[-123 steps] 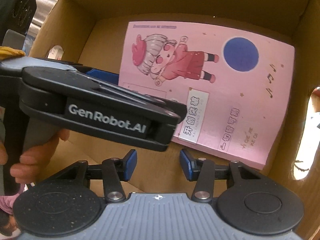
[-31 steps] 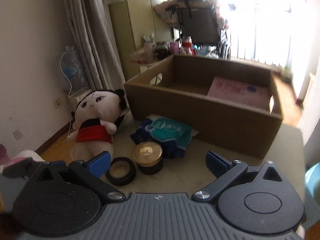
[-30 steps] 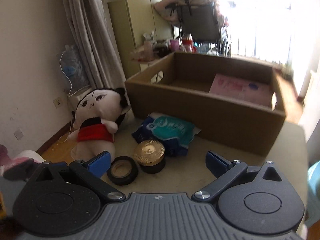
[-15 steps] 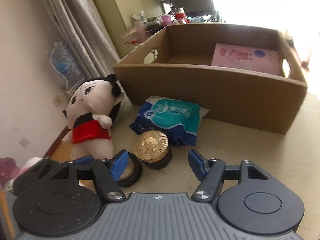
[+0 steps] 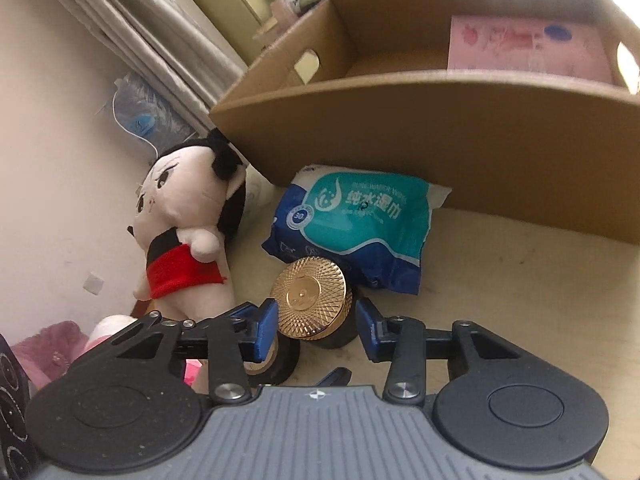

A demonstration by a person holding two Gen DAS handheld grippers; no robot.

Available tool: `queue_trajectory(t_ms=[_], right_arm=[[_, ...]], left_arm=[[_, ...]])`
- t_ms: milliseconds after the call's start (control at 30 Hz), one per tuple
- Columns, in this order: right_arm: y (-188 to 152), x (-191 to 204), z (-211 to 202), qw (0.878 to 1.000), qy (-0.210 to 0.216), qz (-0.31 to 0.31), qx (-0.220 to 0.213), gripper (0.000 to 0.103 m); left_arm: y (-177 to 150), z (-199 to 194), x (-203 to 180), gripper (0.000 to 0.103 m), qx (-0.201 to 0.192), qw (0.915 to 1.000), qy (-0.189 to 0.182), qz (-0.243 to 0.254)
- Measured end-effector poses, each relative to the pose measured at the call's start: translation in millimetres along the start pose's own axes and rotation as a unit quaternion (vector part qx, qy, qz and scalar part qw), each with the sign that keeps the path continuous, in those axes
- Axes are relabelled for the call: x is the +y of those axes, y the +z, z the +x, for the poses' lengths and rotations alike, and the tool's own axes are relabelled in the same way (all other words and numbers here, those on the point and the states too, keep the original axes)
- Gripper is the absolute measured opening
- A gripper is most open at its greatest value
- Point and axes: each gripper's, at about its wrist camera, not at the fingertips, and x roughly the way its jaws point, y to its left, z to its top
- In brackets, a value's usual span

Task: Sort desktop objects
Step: 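Close the right gripper around the gold-lidded jar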

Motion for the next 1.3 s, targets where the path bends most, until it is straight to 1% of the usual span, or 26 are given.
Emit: queue_trajectory(t_ms=[200, 333, 433, 600, 733, 900, 1167, 1300], right_arm=[[5.5, -10.2, 10.6, 0.999, 0.029, 0.026, 0.020, 0.045], [5.7, -13.3, 14.0, 0.999, 0.035, 0.033, 0.025, 0.045], [5.7, -14.9, 14.0, 0.998, 0.038, 0.034, 0.028, 0.045], [3.2, -17.9, 10.3, 0.998, 0.045, 0.036, 0.031, 0.045], [-0.4, -20.8, 4.2, 0.998, 0.036, 0.038, 0.027, 0.045], [-10.0, -26.8, -10.1, 0.999, 0.017, 0.042, 0.018, 0.046], [-34.7, -42.2, -39.8, 0.998, -0.025, 0.053, -0.002, 0.046], [-43.5, -48.8, -49.2, 0.998, -0.037, 0.057, -0.011, 0.046]], left_arm=[[3.2, 10.8, 4.0, 0.073, 0.015, 0.9999, -0.007, 0.003], [3.3, 13.6, 5.1, 0.073, 0.019, 0.9997, -0.013, 0.008], [2.6, 14.3, 1.7, 0.072, 0.023, 0.9995, -0.011, 0.018], [1.8, 11.3, 0.9, 0.072, 0.023, 0.9996, -0.016, 0.010], [0.2, 6.5, -4.3, 0.072, 0.024, 0.9993, -0.029, 0.007], [0.1, 2.5, -18.3, 0.072, 0.023, 0.9983, -0.050, 0.017], [-5.0, -5.9, -47.9, 0.072, 0.004, 0.9943, -0.102, 0.032], [-10.0, -6.5, -59.6, 0.071, 0.002, 0.9917, -0.122, 0.040]])
